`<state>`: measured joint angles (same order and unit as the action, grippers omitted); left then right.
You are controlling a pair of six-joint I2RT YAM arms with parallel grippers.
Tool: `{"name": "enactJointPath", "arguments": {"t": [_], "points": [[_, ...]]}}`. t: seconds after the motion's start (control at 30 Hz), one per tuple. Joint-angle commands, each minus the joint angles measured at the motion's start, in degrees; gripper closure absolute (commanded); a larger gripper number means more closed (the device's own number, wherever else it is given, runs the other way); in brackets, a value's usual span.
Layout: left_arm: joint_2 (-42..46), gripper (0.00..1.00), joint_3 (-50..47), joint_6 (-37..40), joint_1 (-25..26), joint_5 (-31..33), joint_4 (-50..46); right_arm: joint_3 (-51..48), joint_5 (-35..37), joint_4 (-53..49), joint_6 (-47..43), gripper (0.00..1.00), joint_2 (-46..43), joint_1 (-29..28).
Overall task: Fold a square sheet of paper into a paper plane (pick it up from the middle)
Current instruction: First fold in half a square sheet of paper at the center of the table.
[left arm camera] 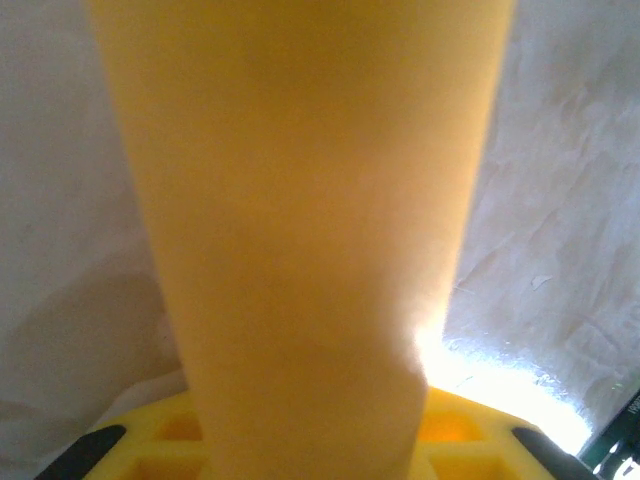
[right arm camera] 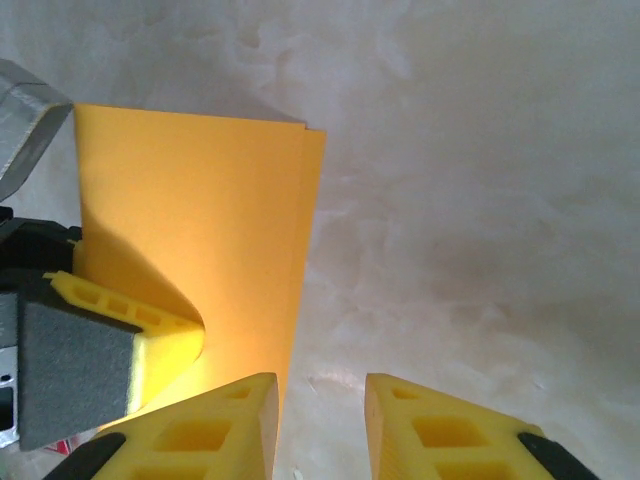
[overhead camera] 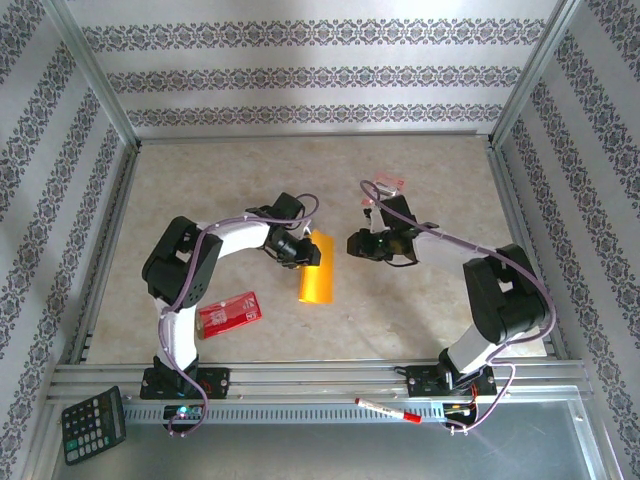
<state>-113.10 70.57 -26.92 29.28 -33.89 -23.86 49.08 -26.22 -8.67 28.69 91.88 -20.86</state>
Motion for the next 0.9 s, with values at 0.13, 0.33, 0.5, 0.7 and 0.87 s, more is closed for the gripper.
{"name": "enactJointPath", "arguments": {"t": [0.13,0.33,0.5,0.7,0.87], "points": [[-3.4,0.66,3.6,3.8,1.8,8.4,-13.8,-2.4,-0.3,-2.9,-2.0,0.71,-2.8,1.8],[-3.7,0.66,4.7,3.9,2.3,10.1,-15.6,-2.5,-0.6,-2.9,-1.9,0.71,-2.7,2.2],[-4.5,0.67,5.5,4.0,2.3,10.2,-16.0,-2.4,-0.9,-3.4,-2.2,0.71,-2.9,2.5],[-5.1,0.7,5.9,4.0,2.3,10.1,-16.1,-2.3,-1.0,-4.1,-2.8,0.71,-3.2,3.0],[-5.2,0.69,5.8,3.7,2.3,9.8,-15.6,-2.3,-1.1,-4.2,-3.0,0.71,-3.0,3.2]]}}
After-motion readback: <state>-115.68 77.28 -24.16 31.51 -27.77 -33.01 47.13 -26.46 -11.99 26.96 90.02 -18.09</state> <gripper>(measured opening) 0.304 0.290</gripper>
